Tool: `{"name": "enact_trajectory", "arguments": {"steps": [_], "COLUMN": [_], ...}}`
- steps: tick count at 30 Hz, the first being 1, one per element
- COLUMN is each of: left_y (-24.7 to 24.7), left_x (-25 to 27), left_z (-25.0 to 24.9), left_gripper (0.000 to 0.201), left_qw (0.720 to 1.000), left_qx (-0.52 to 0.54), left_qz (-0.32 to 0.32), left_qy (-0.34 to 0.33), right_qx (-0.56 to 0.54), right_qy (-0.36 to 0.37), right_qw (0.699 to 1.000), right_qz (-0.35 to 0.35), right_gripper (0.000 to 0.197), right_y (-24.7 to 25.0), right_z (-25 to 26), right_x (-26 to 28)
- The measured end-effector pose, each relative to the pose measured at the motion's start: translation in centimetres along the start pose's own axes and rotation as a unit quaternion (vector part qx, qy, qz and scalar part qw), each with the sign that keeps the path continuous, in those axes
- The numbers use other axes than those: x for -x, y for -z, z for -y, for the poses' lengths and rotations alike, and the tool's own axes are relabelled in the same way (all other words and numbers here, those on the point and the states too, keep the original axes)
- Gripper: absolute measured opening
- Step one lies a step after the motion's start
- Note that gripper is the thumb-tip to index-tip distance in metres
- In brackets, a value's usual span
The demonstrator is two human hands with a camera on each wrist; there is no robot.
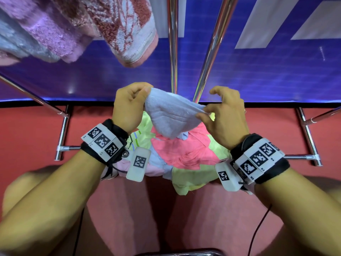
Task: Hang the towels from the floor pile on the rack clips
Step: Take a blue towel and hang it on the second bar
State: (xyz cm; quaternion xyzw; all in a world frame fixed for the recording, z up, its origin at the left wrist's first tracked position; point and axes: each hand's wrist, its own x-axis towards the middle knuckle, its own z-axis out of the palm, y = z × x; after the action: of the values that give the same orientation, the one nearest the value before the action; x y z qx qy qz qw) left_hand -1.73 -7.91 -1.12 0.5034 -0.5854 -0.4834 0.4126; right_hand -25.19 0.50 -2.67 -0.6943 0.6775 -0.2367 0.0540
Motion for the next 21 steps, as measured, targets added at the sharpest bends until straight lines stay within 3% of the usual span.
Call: {"name": "enact_trajectory", "arguments": {"steps": [5, 9, 14, 21], "left_y": [0.1, 0.3, 0.4, 0.5], "left_x": [0.0, -0.1, -0.3, -0.6], "left_z": [0.1, 0.2, 0.4, 0.3], "left_gripper": [0.015, 0.019, 0.016, 0.015], "left_qw": [1.000, 0.999, 0.999, 0.997], "left_qx": [-0.013, -0.019, -0.022, -0.022], "left_qz": [-0.013, -0.013, -0.035, -0.073], "left_qy": [-0.016, -0.031, -0.029, -0.023], "right_qx": [-0.019, -0.070, -0.205, -0.334], "right_qy": [-0.037, -0.055, -0.101, -0.131], "right_qw": [0.996, 0.996, 0.973, 0.933], "right_qz": [0.074, 0.025, -0.031, -0.034], "right_gripper": [0.028, 0.026, 0.019, 0.028], "right_y": [0.1, 0.5, 0.6, 0.6], "right_z": [-0.4, -0.4, -0.3, 0.4], "right_x": [0.1, 0.0, -0.5, -1.4]}}
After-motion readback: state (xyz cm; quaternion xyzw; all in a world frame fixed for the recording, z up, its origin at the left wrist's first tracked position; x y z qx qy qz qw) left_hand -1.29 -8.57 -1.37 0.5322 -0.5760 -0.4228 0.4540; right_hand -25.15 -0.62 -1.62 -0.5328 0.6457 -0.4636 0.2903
